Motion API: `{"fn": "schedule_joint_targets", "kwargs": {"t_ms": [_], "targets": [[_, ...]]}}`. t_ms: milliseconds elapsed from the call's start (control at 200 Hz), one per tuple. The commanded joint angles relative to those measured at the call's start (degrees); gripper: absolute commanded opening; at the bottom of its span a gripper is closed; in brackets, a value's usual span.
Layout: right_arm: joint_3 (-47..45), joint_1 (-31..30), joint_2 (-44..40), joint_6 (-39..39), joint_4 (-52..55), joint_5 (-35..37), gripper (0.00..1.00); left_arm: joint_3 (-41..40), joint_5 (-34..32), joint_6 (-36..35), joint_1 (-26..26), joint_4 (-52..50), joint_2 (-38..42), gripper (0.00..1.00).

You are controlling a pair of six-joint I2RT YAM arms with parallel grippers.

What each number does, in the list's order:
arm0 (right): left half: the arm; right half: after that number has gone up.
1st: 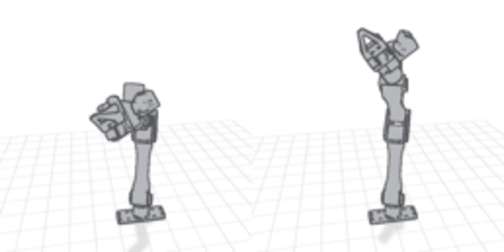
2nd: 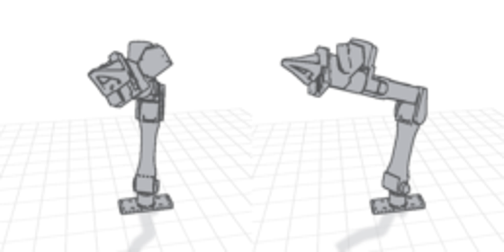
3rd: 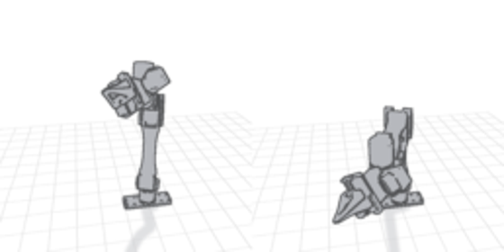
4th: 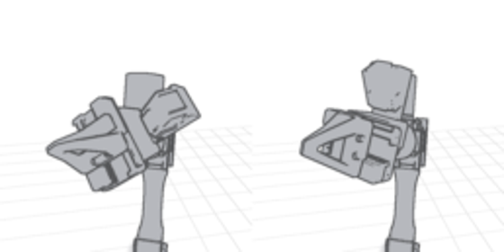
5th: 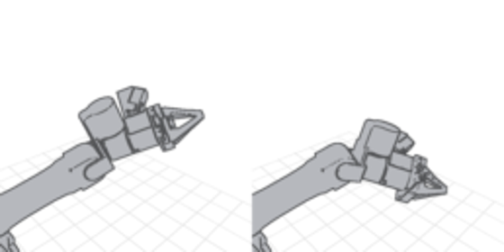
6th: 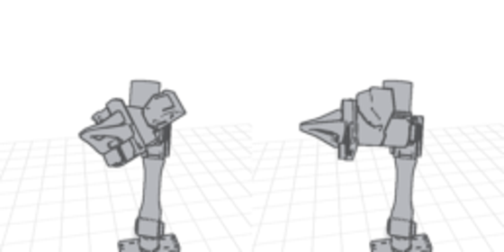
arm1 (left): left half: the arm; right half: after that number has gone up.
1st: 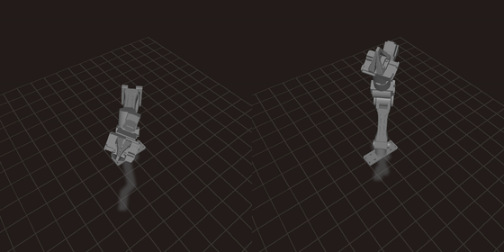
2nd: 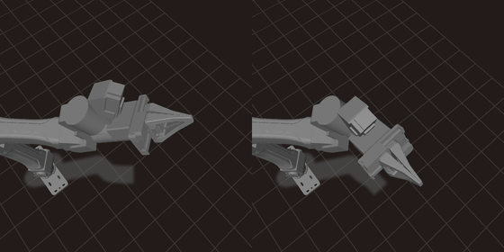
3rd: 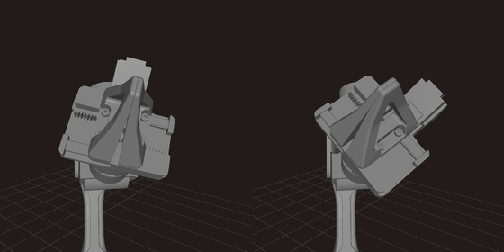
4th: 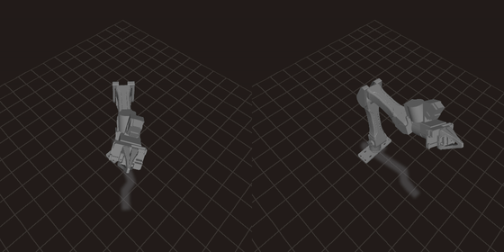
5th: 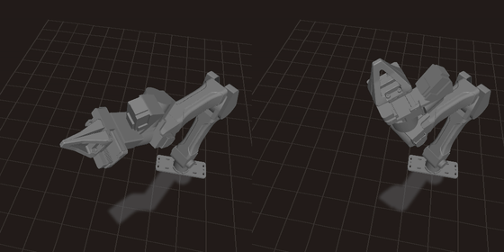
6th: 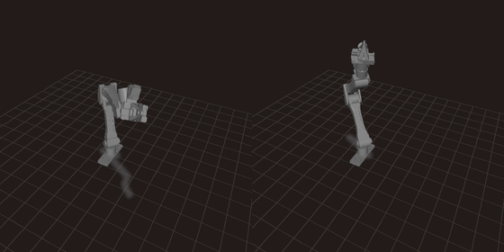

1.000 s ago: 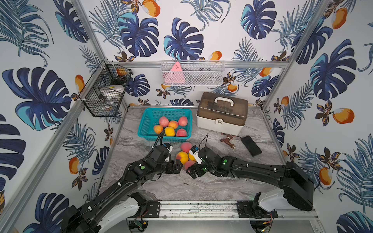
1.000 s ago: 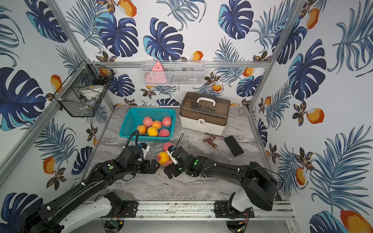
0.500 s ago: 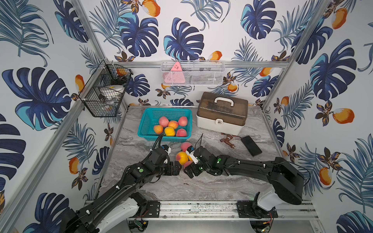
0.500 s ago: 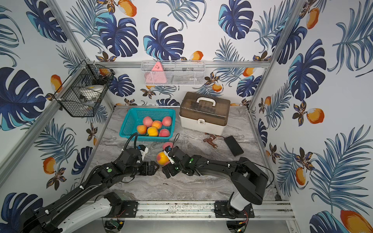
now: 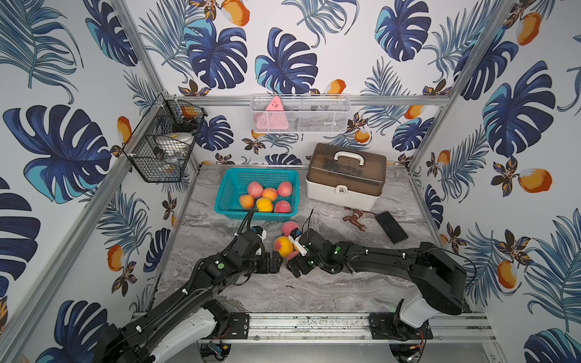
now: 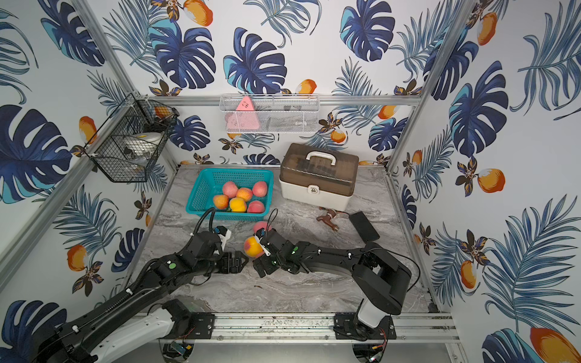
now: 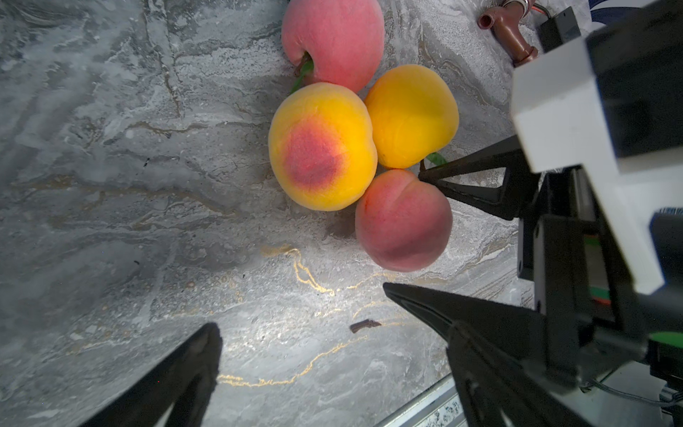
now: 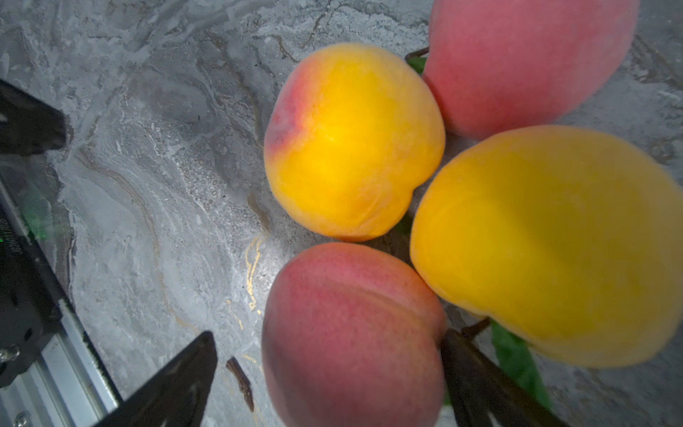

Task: Put the peaches into the basket
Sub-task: Pick up the peach from the center of the board.

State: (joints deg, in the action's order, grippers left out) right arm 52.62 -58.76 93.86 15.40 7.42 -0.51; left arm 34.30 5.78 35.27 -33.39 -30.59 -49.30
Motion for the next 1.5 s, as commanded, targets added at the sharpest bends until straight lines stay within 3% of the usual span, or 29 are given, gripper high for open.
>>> {"fn": "schedule_joint_targets", "kwargs": {"t_ms": [0,986,1496], "targets": [[0.03,-0.02,0.45,-0.37,-0.30,0.34,0.95,-0.45,-0.10,0.78,-0.01,1.74,-0.01,0.99],[-3.54,0.03,-1.52,-0.17,-3.43,0.30,0.71,-0.03,0.70,1.03,0.01,1.86,0.04,0.98],[-14.94,0.04,-16.14,-5.17,-13.67,-3.21,0.72,4.18,13.72,3.92,0.05,6.51,-2.88,0.99]]}}
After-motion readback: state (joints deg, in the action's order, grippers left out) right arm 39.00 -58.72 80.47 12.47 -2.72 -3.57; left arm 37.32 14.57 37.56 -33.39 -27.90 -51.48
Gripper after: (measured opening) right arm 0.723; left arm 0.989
